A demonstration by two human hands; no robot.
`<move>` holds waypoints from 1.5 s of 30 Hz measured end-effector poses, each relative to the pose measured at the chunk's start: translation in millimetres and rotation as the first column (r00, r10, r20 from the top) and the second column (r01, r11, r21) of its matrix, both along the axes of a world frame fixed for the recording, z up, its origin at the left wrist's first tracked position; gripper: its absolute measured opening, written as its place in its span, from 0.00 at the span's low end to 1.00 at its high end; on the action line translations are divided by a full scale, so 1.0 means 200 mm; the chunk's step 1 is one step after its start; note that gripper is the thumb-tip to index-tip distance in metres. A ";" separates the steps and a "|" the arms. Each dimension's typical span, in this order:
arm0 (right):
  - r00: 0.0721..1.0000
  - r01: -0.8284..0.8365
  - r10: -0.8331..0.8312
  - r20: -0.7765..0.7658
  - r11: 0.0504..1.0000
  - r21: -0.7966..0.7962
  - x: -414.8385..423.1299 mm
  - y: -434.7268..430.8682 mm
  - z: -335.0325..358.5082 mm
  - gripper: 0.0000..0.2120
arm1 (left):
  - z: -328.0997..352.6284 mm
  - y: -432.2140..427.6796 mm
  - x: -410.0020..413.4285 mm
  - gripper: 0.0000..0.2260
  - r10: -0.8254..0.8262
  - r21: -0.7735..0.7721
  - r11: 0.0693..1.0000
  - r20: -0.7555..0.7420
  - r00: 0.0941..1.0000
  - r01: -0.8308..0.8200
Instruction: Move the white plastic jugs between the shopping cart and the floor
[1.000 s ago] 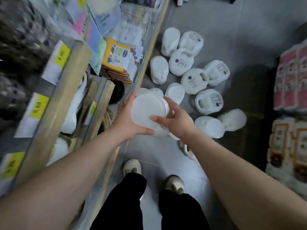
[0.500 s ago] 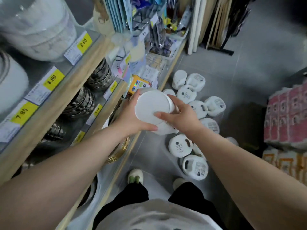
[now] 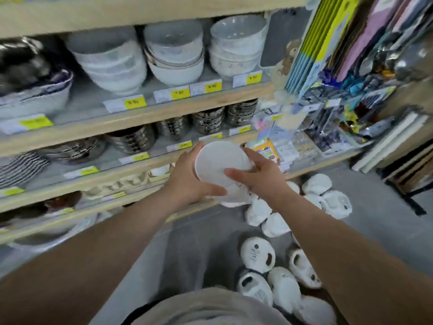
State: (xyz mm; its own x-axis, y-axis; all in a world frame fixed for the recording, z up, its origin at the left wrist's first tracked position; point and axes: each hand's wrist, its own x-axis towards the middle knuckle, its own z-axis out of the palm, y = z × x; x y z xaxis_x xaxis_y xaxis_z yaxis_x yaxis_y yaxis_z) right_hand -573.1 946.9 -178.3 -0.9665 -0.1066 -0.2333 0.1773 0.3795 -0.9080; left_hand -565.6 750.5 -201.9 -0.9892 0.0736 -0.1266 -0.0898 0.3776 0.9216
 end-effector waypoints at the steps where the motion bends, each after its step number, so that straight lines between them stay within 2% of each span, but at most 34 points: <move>1: 0.998 -0.058 0.058 -0.010 0.998 -0.002 0.01 -0.07 0.02 0.27 | 0.03 -0.07 0.06 0.52 0.036 0.025 0.999 -0.024 0.999 -0.036; 4: 0.978 -0.205 0.205 -0.023 0.979 -0.007 0.04 -0.33 0.06 0.22 | 0.10 -0.30 0.25 0.42 0.149 0.054 0.988 -0.082 0.985 -0.145; 7: 0.936 -0.348 0.349 -0.054 0.937 0.031 0.12 -0.66 0.08 0.26 | 0.16 -0.56 0.50 0.36 0.341 0.129 0.935 -0.057 0.938 -0.332; 10: 0.876 -0.479 0.478 -0.060 0.878 -0.007 0.25 -1.03 0.08 0.30 | 0.17 -0.84 0.78 0.40 0.520 0.154 0.844 -0.006 0.854 -0.513; 12: 0.834 -0.551 0.549 -0.049 0.834 -0.037 0.37 -1.27 0.08 0.34 | 0.18 -1.04 0.98 0.50 0.616 0.125 0.780 0.016 0.788 -0.613; 14: 0.777 -0.629 0.627 -0.055 0.777 -0.041 0.51 -1.52 0.09 0.32 | 0.20 -1.22 1.19 0.57 0.689 0.129 0.715 0.042 0.724 -0.688; 17: 0.693 -0.721 0.717 -0.073 0.690 -0.064 0.74 -1.89 0.11 0.29 | 0.24 -1.48 1.50 0.56 0.764 0.147 0.630 0.061 0.643 -0.763; 22: 0.512 -0.858 0.856 -0.071 0.506 -0.090 1.11 -2.44 0.15 0.26 | 0.29 -1.84 1.99 0.57 0.888 0.142 0.444 0.063 0.456 -0.885; 28: 0.261 -0.965 0.959 -0.112 0.259 -0.033 1.47 -3.09 0.24 0.31 | 0.37 -2.24 2.39 0.53 0.974 0.123 0.217 0.045 0.224 -0.968; 30: 0.183 -0.983 0.976 -0.118 0.181 -0.031 1.56 -3.29 0.28 0.26 | 0.40 -2.39 2.49 0.53 0.988 0.092 0.148 0.022 0.150 -0.985; 32: 0.104 -0.994 0.987 -0.122 0.100 -0.043 1.64 -3.50 0.30 0.25 | 0.43 -2.53 2.57 0.53 0.997 0.062 0.073 -0.005 0.073 -0.995; 38: -0.143 -0.990 0.971 -0.193 -0.144 0.007 1.93 -4.13 0.39 0.46 | 0.52 -2.92 2.82 0.55 0.977 -0.010 -0.195 -0.091 -0.193 -0.981; 41: -0.254 -0.966 0.942 -0.219 -0.256 0.019 2.11 -4.38 0.48 0.40 | 0.57 -3.08 2.98 0.55 0.941 -0.056 -0.313 -0.154 -0.301 -0.948; 45: -0.336 -0.940 0.900 -0.278 -0.340 0.035 2.41 -4.67 0.48 0.37 | 0.60 -3.26 3.25 0.52 0.903 -0.076 -0.398 -0.209 -0.376 -0.914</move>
State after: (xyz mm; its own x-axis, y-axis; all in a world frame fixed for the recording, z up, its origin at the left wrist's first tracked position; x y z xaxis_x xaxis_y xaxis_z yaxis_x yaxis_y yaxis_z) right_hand -90.9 13.1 -81.6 0.4396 -0.8973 0.0415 -0.3585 -0.2177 -0.9078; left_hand 84.4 98.3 -80.9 0.3234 -0.9431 0.0776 -0.4515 -0.0817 0.8885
